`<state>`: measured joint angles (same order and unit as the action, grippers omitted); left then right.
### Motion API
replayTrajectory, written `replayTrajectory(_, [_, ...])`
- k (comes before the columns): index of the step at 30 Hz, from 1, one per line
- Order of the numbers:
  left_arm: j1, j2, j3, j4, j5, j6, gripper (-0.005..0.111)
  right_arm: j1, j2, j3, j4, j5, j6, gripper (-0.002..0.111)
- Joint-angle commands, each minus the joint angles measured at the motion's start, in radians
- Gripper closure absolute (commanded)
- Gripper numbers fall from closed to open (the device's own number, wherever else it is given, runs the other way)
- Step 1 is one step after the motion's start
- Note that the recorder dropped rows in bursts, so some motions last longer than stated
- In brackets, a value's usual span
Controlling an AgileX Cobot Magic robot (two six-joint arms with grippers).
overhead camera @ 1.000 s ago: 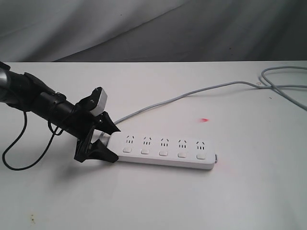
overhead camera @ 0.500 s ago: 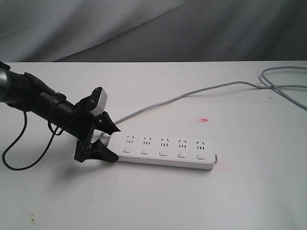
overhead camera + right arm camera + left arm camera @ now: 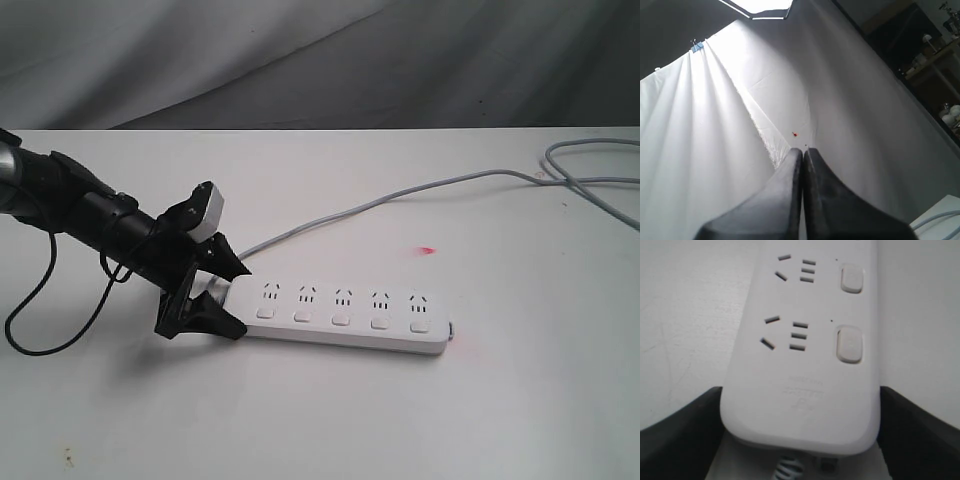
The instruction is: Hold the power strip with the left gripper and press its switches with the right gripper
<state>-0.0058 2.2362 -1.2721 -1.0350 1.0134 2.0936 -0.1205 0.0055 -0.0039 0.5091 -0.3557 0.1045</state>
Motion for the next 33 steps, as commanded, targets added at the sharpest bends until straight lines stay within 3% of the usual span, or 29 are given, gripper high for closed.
replayTrajectory(1, [-0.005, 0.003, -0.001, -0.001, 0.006, 0.0, 0.066, 0.001, -0.005, 0.004, 0.006, 0.003, -0.001, 0.108])
replayTrajectory(4, [-0.005, 0.003, -0.001, -0.001, 0.006, 0.0, 0.066, 0.001, -0.005, -0.001, 0.006, 0.048, -0.037, 0.108])
replayTrajectory(7, [-0.005, 0.003, -0.001, -0.001, 0.004, 0.0, 0.066, 0.001, 0.048, -0.14, 0.006, 0.193, -0.18, 0.108])
replayTrajectory(17, [-0.005, 0.003, -0.001, -0.001, 0.004, 0.0, 0.066, 0.001, 0.595, -0.687, -0.013, 0.511, -0.418, 0.108])
replayTrajectory(25, [-0.005, 0.003, -0.001, -0.001, 0.004, 0.0, 0.066, 0.001, 0.936, -1.055, -0.005, 0.865, -0.802, 0.108])
replayTrajectory(33, [-0.005, 0.003, -0.001, -0.001, 0.004, 0.0, 0.066, 0.001, 1.166, -1.221, 0.103, 1.063, -1.083, 0.108])
